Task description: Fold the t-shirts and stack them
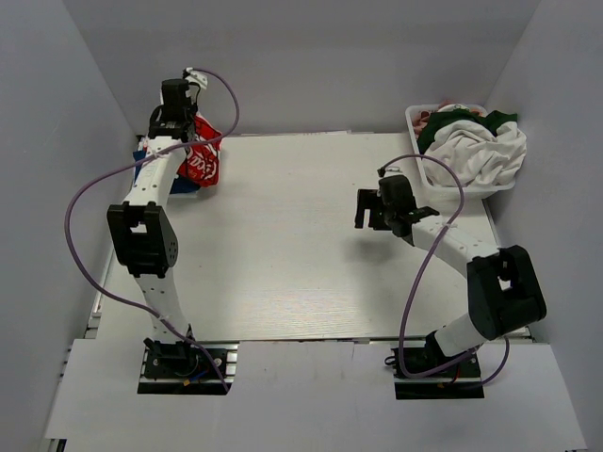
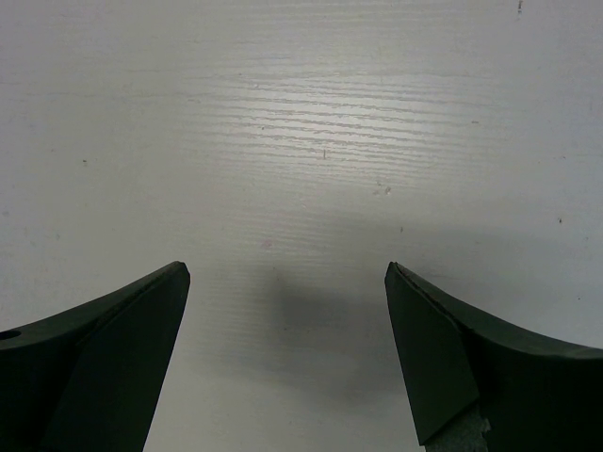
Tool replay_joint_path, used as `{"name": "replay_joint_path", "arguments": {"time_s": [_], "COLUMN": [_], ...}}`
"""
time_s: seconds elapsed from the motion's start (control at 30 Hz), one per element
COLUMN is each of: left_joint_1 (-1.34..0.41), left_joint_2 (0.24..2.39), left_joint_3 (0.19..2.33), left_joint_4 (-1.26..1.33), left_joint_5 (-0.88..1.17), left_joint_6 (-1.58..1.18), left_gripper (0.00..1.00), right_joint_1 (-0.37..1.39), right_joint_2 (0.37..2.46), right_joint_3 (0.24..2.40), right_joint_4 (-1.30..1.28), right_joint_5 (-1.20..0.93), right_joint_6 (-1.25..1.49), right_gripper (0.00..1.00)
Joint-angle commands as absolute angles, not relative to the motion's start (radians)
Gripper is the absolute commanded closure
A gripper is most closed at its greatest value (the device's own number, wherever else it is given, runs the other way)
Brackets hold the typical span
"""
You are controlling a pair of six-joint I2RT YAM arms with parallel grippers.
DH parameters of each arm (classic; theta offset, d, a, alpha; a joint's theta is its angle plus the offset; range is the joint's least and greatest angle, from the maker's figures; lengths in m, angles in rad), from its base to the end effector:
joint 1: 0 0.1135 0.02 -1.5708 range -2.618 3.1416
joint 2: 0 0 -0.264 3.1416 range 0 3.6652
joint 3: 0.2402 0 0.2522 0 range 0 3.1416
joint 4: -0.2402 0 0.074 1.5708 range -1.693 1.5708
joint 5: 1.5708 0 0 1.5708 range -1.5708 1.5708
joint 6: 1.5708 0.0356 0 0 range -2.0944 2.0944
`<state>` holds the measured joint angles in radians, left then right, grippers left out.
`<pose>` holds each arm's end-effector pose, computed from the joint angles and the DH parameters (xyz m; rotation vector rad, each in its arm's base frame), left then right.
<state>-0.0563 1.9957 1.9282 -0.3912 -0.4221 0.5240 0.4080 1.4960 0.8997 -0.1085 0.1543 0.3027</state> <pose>0.4728 -0.0120 0.3502 0.3239 2.0359 0.7202 0.2957 0.1219 0.2181 -0.0385 2.2731 0.2007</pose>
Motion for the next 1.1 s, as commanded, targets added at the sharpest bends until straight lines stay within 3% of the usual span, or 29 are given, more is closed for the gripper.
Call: {"name": "replay_joint_path", "arguments": {"time_s": [0.0, 0.43, 0.47, 0.5, 0.53, 0.57, 0.6, 0.83, 1.07], "left_joint_1": [-0.006, 0.081, 0.09, 0.091, 0.1, 0.1, 0.1, 0.089, 0.071], "left_joint_2": [1.983, 2.261, 2.293, 2.307, 2.318, 2.318, 2.318, 2.182, 1.999], "left_joint_3": [1.967, 2.126, 2.137, 2.137, 2.137, 2.137, 2.137, 2.126, 2.056], "left_joint_4": [-0.347, -0.196, -0.181, -0.161, -0.117, -0.106, -0.106, -0.283, -0.633], "left_joint_5": [-0.402, -0.442, -0.466, -0.498, -0.552, -0.58, -0.595, -0.532, -0.165], "left_joint_6": [0.561, 0.611, 0.611, 0.611, 0.611, 0.611, 0.598, 0.32, -0.11], "left_gripper": [1.0, 1.0, 0.95, 0.85, 0.33, 0.04, 0.0, 0.0, 0.0], "right_joint_1": [0.411, 0.413, 0.411, 0.413, 0.411, 0.413, 0.405, 0.411, 0.403], "right_joint_2": [1.514, 1.56, 1.563, 1.565, 1.565, 1.563, 1.554, 1.462, 1.309], "right_joint_3": [0.951, 0.982, 0.985, 0.986, 0.989, 0.989, 0.986, 0.957, 0.9], "right_joint_4": [-0.107, -0.126, -0.126, -0.135, -0.137, -0.14, -0.14, -0.12, -0.123], "right_joint_5": [0.161, 0.1, 0.094, 0.094, 0.084, 0.089, 0.084, 0.081, 0.127], "right_joint_6": [0.287, 0.276, 0.278, 0.278, 0.278, 0.279, 0.284, 0.317, 0.376], "right_gripper": [0.1, 0.1, 0.1, 0.1, 0.1, 0.1, 0.1, 0.1, 0.1]}}
